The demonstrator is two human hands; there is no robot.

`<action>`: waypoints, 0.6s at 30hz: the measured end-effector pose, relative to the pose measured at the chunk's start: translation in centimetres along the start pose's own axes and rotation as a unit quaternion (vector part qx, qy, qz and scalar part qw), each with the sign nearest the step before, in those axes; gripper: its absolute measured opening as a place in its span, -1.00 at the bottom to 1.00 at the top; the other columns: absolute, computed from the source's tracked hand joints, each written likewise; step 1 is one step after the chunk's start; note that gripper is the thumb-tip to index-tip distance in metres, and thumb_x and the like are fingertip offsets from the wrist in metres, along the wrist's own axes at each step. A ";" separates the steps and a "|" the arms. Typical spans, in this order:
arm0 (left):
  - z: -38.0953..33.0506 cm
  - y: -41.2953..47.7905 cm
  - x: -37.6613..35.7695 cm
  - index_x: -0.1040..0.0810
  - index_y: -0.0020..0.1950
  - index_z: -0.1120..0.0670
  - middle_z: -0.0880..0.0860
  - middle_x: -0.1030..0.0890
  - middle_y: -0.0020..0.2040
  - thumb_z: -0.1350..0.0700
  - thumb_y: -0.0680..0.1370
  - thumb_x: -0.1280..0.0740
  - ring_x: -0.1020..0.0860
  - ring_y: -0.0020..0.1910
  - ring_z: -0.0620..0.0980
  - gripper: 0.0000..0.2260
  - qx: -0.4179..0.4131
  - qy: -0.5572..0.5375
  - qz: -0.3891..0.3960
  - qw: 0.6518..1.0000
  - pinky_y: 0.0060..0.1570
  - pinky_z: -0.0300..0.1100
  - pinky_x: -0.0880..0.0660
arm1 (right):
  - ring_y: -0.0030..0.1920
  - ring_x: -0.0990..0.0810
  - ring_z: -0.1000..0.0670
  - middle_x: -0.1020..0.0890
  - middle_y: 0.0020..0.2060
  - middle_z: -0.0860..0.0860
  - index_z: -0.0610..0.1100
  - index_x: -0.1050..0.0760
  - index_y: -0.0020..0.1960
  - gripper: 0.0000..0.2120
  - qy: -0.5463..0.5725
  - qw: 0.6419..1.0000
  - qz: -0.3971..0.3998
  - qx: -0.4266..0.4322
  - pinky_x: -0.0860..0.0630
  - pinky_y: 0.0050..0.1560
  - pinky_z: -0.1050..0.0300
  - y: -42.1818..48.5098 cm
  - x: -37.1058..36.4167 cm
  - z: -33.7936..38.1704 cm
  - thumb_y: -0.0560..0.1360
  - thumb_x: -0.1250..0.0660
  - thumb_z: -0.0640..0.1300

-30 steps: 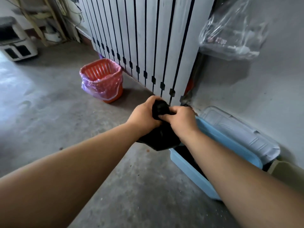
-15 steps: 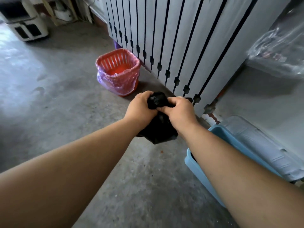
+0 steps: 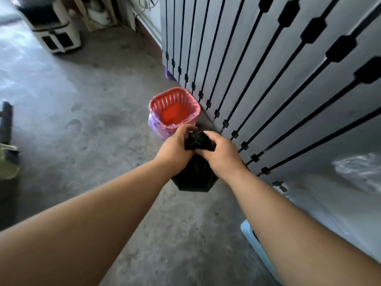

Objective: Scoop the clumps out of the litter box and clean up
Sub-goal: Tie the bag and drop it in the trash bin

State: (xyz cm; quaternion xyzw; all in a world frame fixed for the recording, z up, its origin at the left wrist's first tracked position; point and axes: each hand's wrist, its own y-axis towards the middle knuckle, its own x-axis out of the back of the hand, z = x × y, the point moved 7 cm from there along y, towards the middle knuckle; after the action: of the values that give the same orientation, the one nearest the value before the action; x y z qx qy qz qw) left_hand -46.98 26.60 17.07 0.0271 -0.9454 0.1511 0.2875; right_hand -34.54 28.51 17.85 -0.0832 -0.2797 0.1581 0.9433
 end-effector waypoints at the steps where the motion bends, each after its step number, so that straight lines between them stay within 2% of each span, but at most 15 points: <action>1: -0.3 0.9 1.1 -0.36 0.33 -0.12 -0.11 -0.53 -0.03 0.25 0.48 -0.29 -0.52 -0.11 -0.10 -0.53 0.002 -0.001 -0.004 1.000 -0.09 -0.25 -0.38 | 0.03 -0.58 0.07 -0.64 0.00 0.06 -0.01 -0.54 0.20 -0.66 -0.007 1.000 0.000 0.002 -0.49 0.11 0.16 1.1 -0.1 1.2 0.44 -0.43 -0.18; 3: -0.5 2.7 2.9 -0.34 0.34 -0.14 -0.08 -0.53 0.07 0.26 0.45 -0.30 -0.53 -0.10 -0.12 -0.48 0.000 -0.017 -0.012 1.000 -0.05 -0.23 -0.43 | -0.07 -0.57 0.07 -0.64 -0.10 0.06 -0.04 -0.57 0.13 -0.72 -0.022 1.000 -0.006 0.003 -0.47 -0.07 0.22 3.2 -0.2 3.0 0.43 -0.42 -0.19; 5: -0.6 3.9 3.9 -0.32 0.35 -0.18 0.00 -0.46 0.24 0.24 0.41 -0.35 -0.56 0.05 -0.05 -0.42 -0.001 -0.027 -0.012 1.000 0.11 -0.09 -0.51 | -0.15 -0.56 0.04 -0.61 -0.19 0.04 -0.06 -0.55 0.04 -0.79 -0.025 0.999 -0.018 -0.006 -0.42 -0.23 0.25 4.9 -0.3 3.7 0.42 -0.39 -0.21; 7: -0.6 5.6 5.3 -0.31 0.39 -0.16 0.02 -0.37 0.34 0.21 0.40 -0.41 -0.52 0.20 0.01 -0.38 0.007 -0.019 -0.022 1.000 0.22 -0.01 -0.48 | -0.19 -0.56 0.01 -0.59 -0.23 0.02 -0.07 -0.51 -0.03 -0.84 -0.023 0.999 -0.021 -0.017 -0.43 -0.28 0.24 7.3 -0.5 4.1 0.40 -0.38 -0.23; 10: 0.2 8.3 7.0 -0.28 0.44 -0.11 0.01 -0.36 0.38 0.18 0.41 -0.44 -0.44 0.30 0.02 -0.34 0.037 0.001 -0.027 0.999 0.27 -0.02 -0.43 | -0.12 -0.60 -0.07 -0.63 -0.15 -0.05 -0.11 -0.52 0.01 -0.79 0.005 0.998 -0.043 -0.041 -0.54 -0.12 0.13 10.8 -0.5 4.4 0.38 -0.38 -0.22; 14: 1.8 12.1 8.2 -0.23 0.50 -0.04 0.02 -0.31 0.44 0.13 0.47 -0.42 -0.38 0.36 0.05 -0.36 0.097 0.019 -0.013 0.995 0.29 -0.11 -0.35 | -0.13 -0.57 -0.05 -0.61 -0.17 -0.02 -0.08 -0.51 -0.01 -0.79 0.030 0.997 -0.048 -0.062 -0.48 -0.12 0.16 16.2 -0.6 4.7 0.38 -0.36 -0.25; 16: 2.9 14.0 8.5 -0.20 0.52 -0.02 0.03 -0.28 0.47 0.12 0.50 -0.40 -0.35 0.39 0.05 -0.36 0.119 0.000 -0.012 0.993 0.32 -0.13 -0.31 | -0.05 -0.59 -0.05 -0.62 -0.07 -0.04 -0.12 -0.52 0.13 -0.69 0.057 0.995 -0.048 -0.071 -0.53 0.00 0.12 19.1 -1.4 4.4 0.39 -0.36 -0.27; 18: 4.2 15.7 8.4 -0.20 0.53 0.00 0.02 -0.29 0.48 0.14 0.50 -0.39 -0.34 0.41 0.04 -0.36 0.129 -0.021 -0.009 0.991 0.34 -0.16 -0.28 | 0.03 -0.58 -0.04 -0.62 0.03 -0.05 -0.13 -0.49 0.26 -0.58 0.052 0.994 -0.053 -0.078 -0.50 0.08 0.15 21.9 -2.2 3.7 0.40 -0.35 -0.28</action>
State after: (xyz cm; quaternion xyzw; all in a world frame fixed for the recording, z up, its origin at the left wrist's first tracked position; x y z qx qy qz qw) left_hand -58.38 40.56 14.14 0.0754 -0.9234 0.2687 0.2635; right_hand -43.85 48.54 14.42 -0.1498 -0.2456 0.0809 0.9543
